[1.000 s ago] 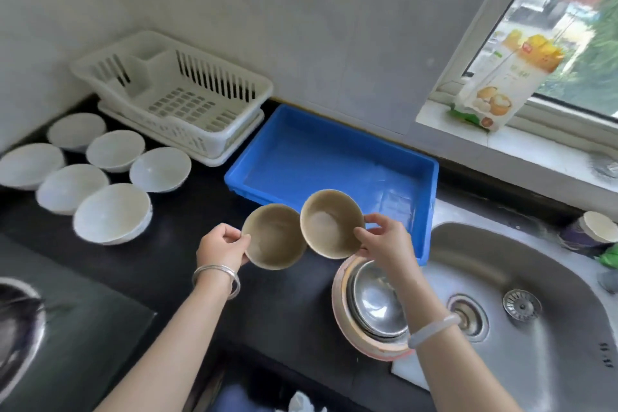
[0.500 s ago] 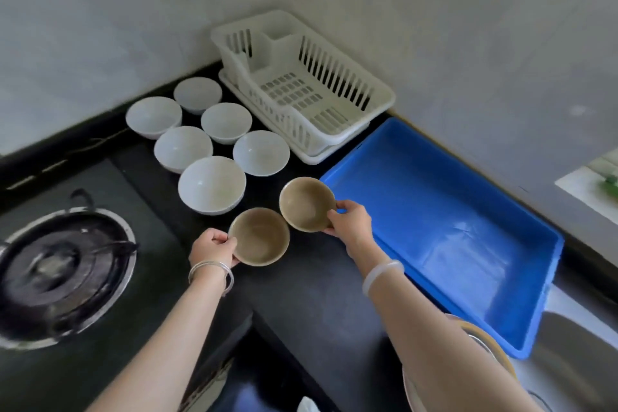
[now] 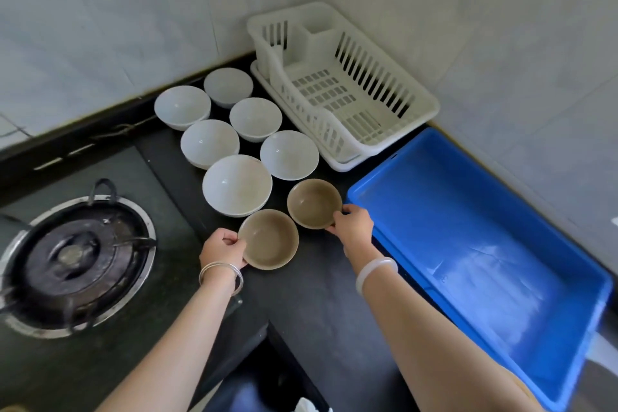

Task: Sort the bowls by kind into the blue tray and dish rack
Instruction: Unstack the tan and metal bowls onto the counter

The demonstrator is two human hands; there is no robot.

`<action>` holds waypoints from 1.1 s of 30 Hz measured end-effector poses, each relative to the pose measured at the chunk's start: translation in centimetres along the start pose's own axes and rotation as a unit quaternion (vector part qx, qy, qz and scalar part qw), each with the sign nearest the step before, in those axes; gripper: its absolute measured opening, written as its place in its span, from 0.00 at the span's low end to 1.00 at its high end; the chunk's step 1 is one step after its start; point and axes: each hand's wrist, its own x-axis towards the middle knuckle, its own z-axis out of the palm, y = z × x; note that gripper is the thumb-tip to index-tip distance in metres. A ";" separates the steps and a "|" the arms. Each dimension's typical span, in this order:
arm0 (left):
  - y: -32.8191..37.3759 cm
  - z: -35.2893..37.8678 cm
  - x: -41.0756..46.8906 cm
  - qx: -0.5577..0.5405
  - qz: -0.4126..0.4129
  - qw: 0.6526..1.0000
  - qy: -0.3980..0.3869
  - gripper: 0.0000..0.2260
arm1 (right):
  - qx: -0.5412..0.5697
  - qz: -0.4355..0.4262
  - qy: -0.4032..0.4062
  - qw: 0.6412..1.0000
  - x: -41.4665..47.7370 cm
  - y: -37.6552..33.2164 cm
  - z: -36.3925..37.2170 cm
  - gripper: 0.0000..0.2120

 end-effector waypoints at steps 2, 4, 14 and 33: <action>-0.1 0.0 0.1 0.001 -0.003 1.000 0.004 0.10 | 0.011 0.005 -0.001 1.000 0.1 0.0 0.2 0.08; -0.1 0.0 0.3 -0.002 -0.004 1.000 0.003 0.08 | 0.026 0.016 -0.010 0.999 0.2 0.0 0.4 0.07; -0.2 0.2 0.6 0.011 0.002 1.000 0.005 0.05 | 0.030 0.053 -0.045 0.997 0.0 -0.3 0.1 0.16; 1.1 0.3 -7.5 0.193 0.192 0.961 -0.056 0.13 | -0.040 -0.101 0.025 0.994 -9.6 3.7 -11.5 0.10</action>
